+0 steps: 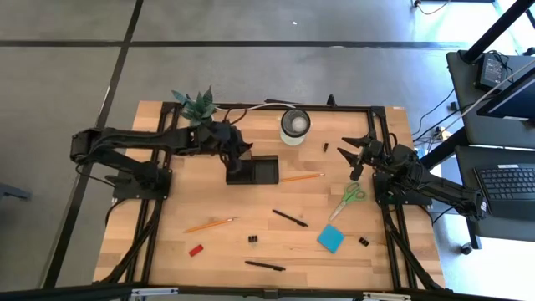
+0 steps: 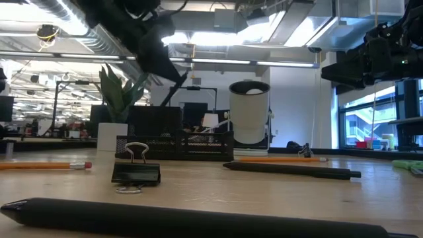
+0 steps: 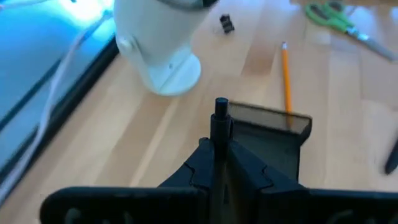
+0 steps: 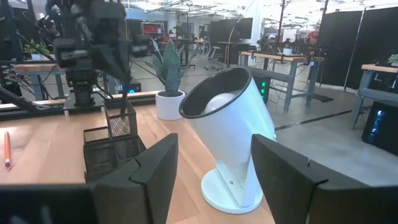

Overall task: Pick and place office supplies into organizer
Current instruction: Put the top left black pen in the desk organizer

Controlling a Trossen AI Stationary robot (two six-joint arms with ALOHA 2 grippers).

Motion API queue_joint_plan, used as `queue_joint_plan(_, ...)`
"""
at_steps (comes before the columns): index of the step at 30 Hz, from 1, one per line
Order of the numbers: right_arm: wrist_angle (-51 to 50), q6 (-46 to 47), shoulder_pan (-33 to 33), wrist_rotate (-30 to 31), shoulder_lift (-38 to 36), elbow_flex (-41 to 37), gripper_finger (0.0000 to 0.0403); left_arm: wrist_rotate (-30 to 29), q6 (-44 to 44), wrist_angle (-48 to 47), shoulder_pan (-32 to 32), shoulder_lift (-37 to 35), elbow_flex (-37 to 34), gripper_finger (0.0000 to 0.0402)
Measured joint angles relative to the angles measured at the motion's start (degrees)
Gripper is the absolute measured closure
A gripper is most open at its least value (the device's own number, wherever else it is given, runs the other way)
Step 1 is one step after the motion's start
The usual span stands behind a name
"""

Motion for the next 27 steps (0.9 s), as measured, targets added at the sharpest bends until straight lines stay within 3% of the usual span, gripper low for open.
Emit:
queue_joint_plan(15,-0.38,-0.02,0.00,0.00,-0.01,0.00,0.0196,0.24,-2.91,5.02,0.14,3.34,-5.84,0.0379)
queue_joint_plan(27,-0.70,-0.02,0.00,0.00,-0.01,0.00,0.0196,0.23,-4.98,6.84,0.08,8.12,-6.15,0.0362)
